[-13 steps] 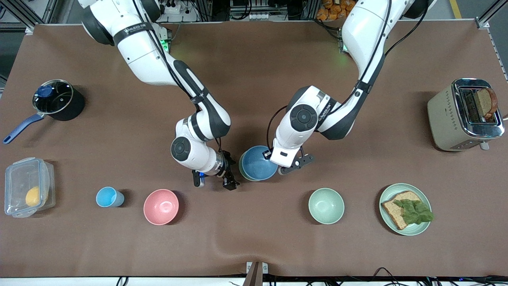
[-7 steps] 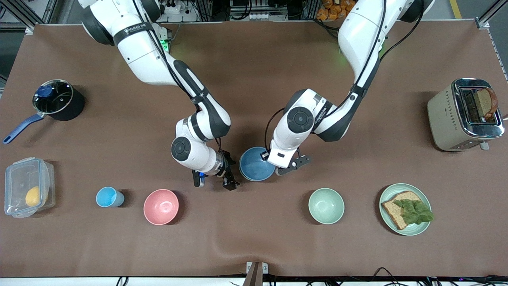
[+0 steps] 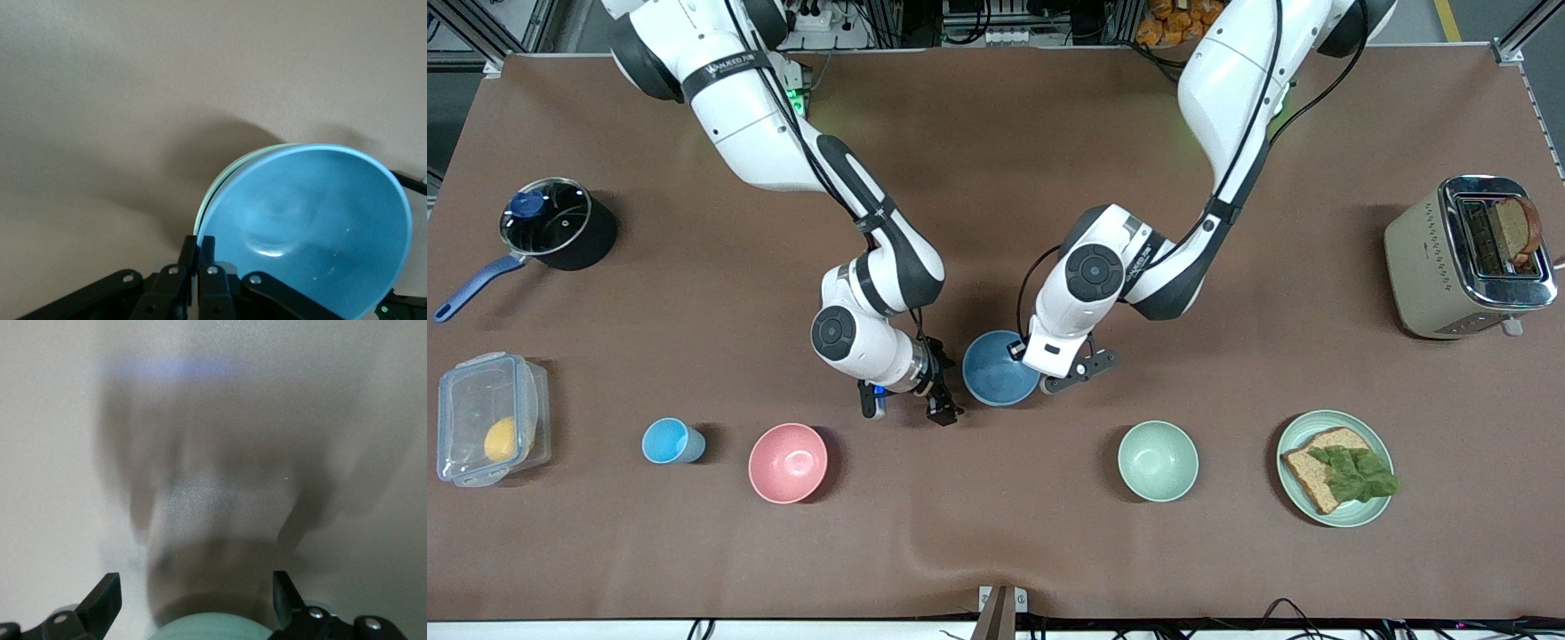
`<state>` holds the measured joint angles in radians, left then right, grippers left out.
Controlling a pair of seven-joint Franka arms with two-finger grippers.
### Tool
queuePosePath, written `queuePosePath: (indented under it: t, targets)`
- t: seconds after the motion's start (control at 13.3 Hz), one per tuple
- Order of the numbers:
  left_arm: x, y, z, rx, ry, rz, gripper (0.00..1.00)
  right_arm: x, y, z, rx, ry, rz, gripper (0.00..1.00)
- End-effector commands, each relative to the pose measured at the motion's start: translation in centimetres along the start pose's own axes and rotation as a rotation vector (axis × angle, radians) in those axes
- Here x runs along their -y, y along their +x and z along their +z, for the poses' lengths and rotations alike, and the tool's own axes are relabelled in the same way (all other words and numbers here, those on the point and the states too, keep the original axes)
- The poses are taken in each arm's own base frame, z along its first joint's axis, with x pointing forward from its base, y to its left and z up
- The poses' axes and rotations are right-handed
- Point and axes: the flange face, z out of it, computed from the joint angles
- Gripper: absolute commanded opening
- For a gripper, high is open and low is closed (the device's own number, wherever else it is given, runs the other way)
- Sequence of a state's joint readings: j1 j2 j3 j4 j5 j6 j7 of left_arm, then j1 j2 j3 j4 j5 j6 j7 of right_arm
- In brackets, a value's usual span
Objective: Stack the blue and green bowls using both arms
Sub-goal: 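Open the left gripper to release the blue bowl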
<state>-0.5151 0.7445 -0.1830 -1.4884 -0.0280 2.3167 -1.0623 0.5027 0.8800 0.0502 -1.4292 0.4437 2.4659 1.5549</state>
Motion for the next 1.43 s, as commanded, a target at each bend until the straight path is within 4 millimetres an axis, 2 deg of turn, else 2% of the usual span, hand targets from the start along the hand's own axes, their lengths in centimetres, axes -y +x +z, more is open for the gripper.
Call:
queuePosePath:
  t: [0.0,0.3,0.38,0.45,0.6,0.75,0.9,0.98,1.13,1.28,1.35]
  targets:
    - [-0.9,-0.4,0.6,0.003,-0.028,-0.018,0.00,0.5,-0.4,0.4,-0.018,0.014,-0.006,1.00]
    - [-0.8,-0.4,0.9,0.005,-0.025,-0.018,0.00,0.5,-0.5,0.5,-0.019,0.014,-0.009,1.00]
    - [-0.8,-0.3,1.0,0.006,-0.024,-0.018,0.13,0.5,-0.5,0.5,-0.022,0.014,-0.013,1.00]
    - [-0.7,-0.1,0.9,0.004,-0.026,-0.019,0.46,0.5,-0.5,0.5,-0.024,0.014,-0.015,1.00]
    - [-0.6,0.5,-0.1,-0.006,-0.036,-0.024,1.00,0.5,-0.4,0.6,-0.026,0.012,-0.016,1.00]
    - [-0.8,0.6,-0.8,-0.011,-0.045,-0.027,1.00,0.5,-0.4,0.6,-0.026,0.012,-0.016,1.00]
    - [-1.2,0.7,-3.6,-0.034,-0.074,-0.023,1.00,0.5,-0.4,0.6,-0.026,0.012,-0.016,1.00]
    - [-1.0,1.4,-5.8,-0.058,-0.084,-0.026,1.00,0.4,-0.4,0.6,-0.030,0.011,-0.022,1.00]
    - [0.6,3.8,-11.3,-0.096,-0.082,-0.031,1.00,0.5,-0.5,0.5,-0.033,0.011,-0.027,1.00]
    - [1.9,4.3,-16.1,-0.153,-0.018,0.020,1.00,0.5,-0.4,0.4,-0.033,0.012,-0.026,1.00]
    - [3.2,4.8,-18.8,-0.170,0.024,0.017,1.00,0.5,-0.4,0.4,-0.033,0.012,-0.026,1.00]
